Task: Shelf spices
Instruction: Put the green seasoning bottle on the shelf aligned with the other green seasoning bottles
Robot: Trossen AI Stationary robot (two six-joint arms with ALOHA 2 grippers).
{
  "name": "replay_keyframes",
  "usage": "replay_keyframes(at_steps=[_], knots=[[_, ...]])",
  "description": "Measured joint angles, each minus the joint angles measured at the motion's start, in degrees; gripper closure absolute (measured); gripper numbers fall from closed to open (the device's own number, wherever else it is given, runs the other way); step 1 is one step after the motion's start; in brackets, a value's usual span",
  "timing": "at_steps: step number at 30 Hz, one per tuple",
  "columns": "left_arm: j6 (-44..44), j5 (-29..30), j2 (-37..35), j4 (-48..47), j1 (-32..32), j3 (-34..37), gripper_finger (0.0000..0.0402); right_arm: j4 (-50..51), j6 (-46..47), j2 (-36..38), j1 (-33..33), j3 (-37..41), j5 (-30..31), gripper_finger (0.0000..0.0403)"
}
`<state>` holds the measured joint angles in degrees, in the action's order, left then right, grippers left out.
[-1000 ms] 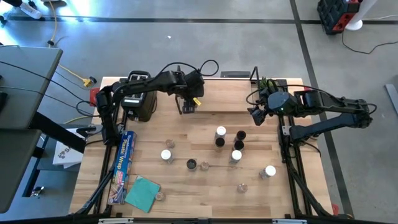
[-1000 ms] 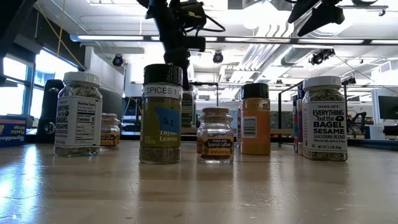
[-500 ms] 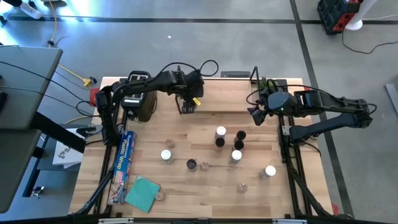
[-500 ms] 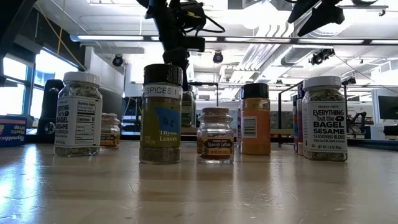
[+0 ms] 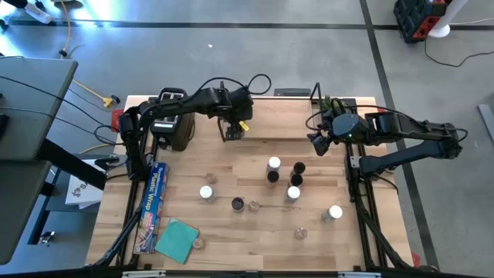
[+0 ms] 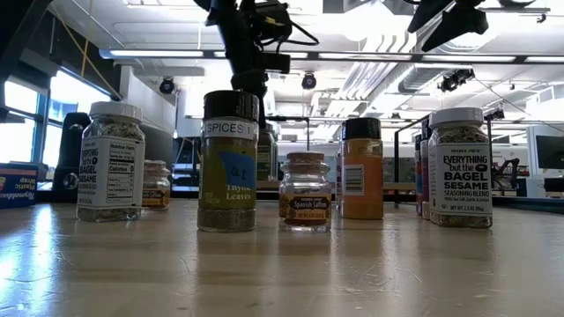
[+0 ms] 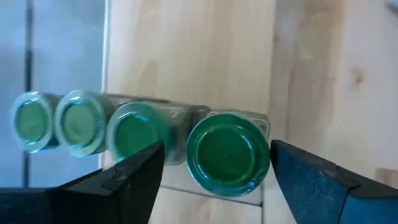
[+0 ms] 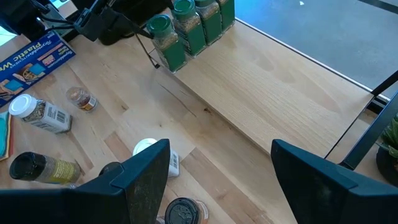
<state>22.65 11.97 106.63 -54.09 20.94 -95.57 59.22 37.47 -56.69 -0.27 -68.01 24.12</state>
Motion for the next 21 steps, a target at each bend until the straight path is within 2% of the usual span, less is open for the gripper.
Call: replay_keyframes(at_steps=[5, 11, 13, 17, 19, 21], knots=[[0.0, 5.1, -1.2, -0.7, -1.2, -0.8, 0.0110, 0.0, 0.0, 0.0, 0.0, 0.0, 0.0, 0.0128], [-2.2, 4.9, -3.8, -1.5, -2.9, -1.4, 0.0110, 0.0, 0.0, 0.0, 0.0, 0.0, 0.0, 0.0128], [-4.8, 3.2, -4.6, -3.8, -3.5, -1.4, 0.0110, 0.0, 0.0, 0.0, 0.0, 0.0, 0.0, 0.0128], [-7.4, -5.7, -4.8, -9.2, -4.6, -0.9, 0.0117, 0.0, 0.0, 0.0, 0.0, 0.0, 0.0, 0.0128], [-7.4, -8.8, -4.7, -8.7, -5.4, 0.7, 0.0130, 0.0, 0.0, 0.0, 0.0, 0.0, 0.5, 0.0128], [-7.1, -9.4, -4.7, -7.1, -6.1, 2.6, 0.0153, 0.0, 0.0, 0.0, 0.0, 0.0, 1.4, 0.0128]])
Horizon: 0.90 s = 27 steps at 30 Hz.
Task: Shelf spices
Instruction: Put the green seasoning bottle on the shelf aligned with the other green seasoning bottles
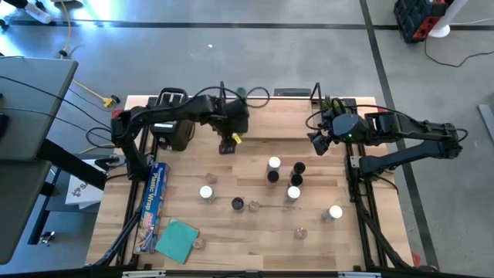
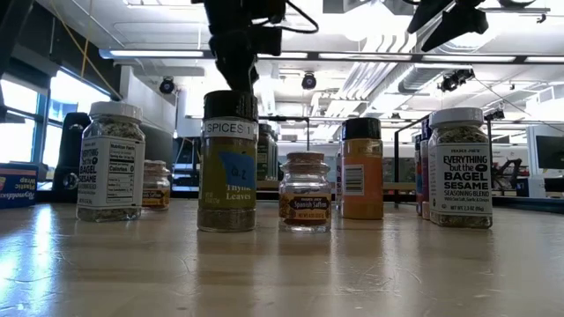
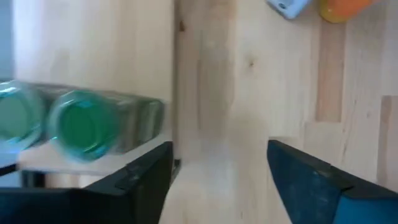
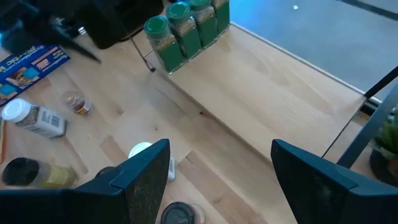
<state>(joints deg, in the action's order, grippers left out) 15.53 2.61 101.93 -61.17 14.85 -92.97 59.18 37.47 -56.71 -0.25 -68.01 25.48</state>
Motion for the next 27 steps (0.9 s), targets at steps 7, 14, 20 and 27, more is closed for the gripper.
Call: replay_keyframes(at_steps=[7, 14, 20, 27], knots=[[-0.5, 1.2, 0.1, 6.9, -0.6, 6.6, 0.0245, -0.1, 0.0, 0.0, 0.0, 0.0, 0.1, 0.0128], [-1.4, 2.5, 0.9, 12.5, 0.2, 7.6, 0.0315, -0.2, 0.0, 0.0, 0.0, 0.0, 0.1, 0.0128], [-1.5, 3.0, 2.6, 15.0, 1.6, 7.6, 0.0347, -0.3, 0.0, 0.0, 0.0, 0.0, 0.1, 0.0128], [-1.9, 3.0, 3.5, 16.3, 2.0, 7.6, 0.0357, -0.4, 0.0, 0.0, 0.0, 0.0, -0.2, 0.0128]])
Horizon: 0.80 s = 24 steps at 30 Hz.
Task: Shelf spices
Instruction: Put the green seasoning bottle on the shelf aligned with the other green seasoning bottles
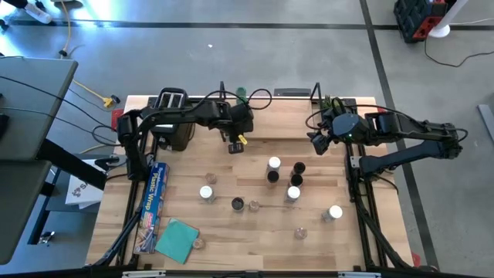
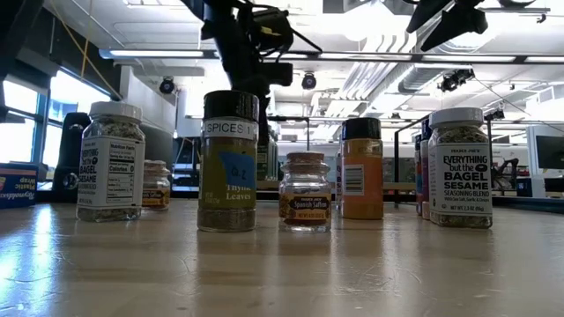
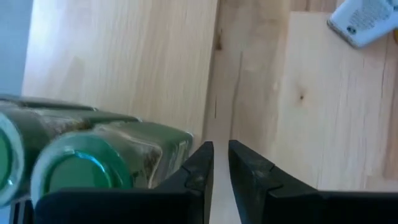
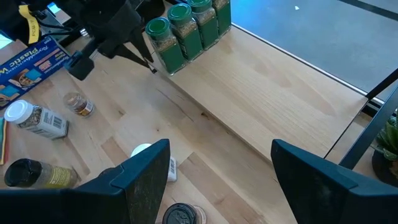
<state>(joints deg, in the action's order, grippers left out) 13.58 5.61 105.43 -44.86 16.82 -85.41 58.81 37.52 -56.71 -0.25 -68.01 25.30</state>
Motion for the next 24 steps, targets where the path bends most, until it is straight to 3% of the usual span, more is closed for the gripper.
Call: replay_keyframes(at_steps=[24], knots=[[0.0, 1.2, 0.2, 9.7, 1.9, -0.2, 0.0357, 0.0, 0.0, 0.0, 0.0, 0.0, -0.1, 0.0128]])
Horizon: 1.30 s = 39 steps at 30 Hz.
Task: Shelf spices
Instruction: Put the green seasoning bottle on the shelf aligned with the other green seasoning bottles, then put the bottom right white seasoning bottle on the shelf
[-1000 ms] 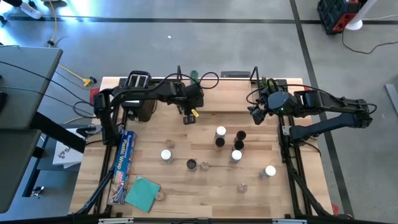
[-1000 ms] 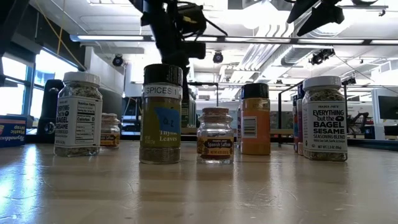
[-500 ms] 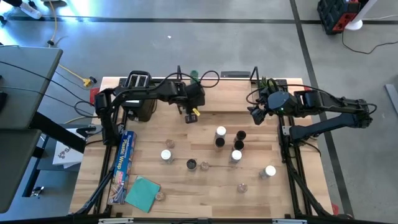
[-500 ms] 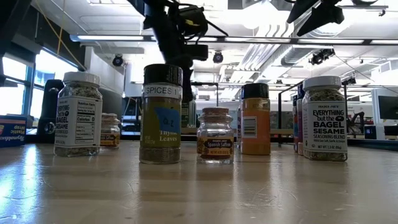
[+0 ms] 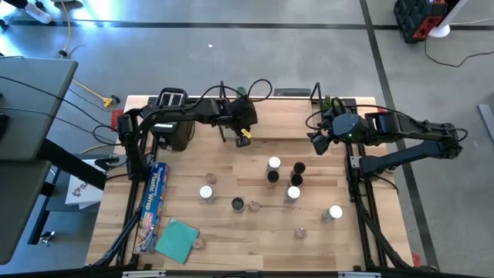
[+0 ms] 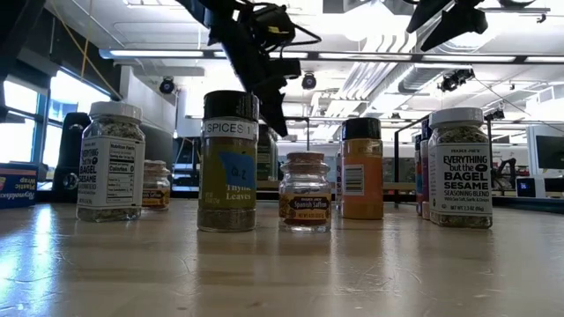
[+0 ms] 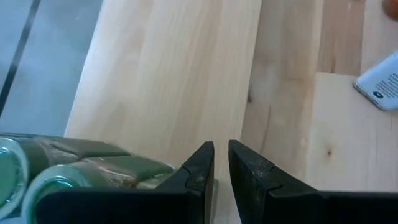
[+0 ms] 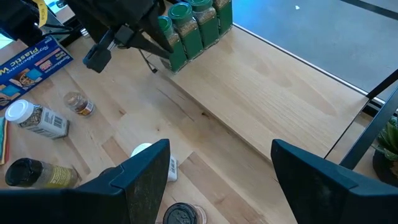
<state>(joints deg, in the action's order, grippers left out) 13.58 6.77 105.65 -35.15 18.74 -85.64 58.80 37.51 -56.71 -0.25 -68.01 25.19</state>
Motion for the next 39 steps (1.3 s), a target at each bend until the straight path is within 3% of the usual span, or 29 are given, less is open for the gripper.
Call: replay_keyframes(at_steps=[6, 11, 15, 18, 24, 28, 32, 36, 39], knots=[[0.0, 0.2, 0.1, -1.9, -0.7, -4.2, 0.0357, 0.0, 0.0, 0.0, 0.0, 0.0, 0.0, 0.0128], [0.0, 0.3, -0.2, -8.8, -2.3, -12.3, 0.0357, 0.0, 0.0, 0.0, 0.0, 0.0, 0.0, 0.0128], [-1.4, 3.7, -2.0, -14.6, -4.0, -18.7, 0.0357, 0.0, -0.2, 0.0, 0.0, 0.0, -1.0, 0.0128], [-3.7, 6.7, -4.4, -19.5, -5.3, -22.5, 0.0357, -0.3, -3.9, -1.0, 0.0, 0.0, -6.2, 0.0128], [-13.4, 11.2, -11.9, -26.5, -7.8, -23.6, 0.0357, -6.1, -21.1, -7.9, 0.0, 0.0, -24.0, 0.0128], [-20.4, 13.4, -16.3, -32.5, -9.9, -23.6, 0.0357, -10.1, -28.2, -14.5, -0.1, 0.0, -27.9, 0.0128], [-27.1, 16.7, -19.5, -39.5, -12.9, -23.6, 0.0357, -12.6, -25.8, -21.2, -0.5, -0.6, -29.0, 0.0128], [-33.2, 20.8, -21.4, -47.0, -16.7, -23.6, 0.0357, -7.7, -19.6, -26.2, -0.5, -5.5, -37.9, 0.0128], [-36.4, 23.9, -22.3, -51.4, -19.5, -23.6, 0.0357, -2.6, -21.9, -27.6, 2.5, -8.4, -43.2, 0.0128]])
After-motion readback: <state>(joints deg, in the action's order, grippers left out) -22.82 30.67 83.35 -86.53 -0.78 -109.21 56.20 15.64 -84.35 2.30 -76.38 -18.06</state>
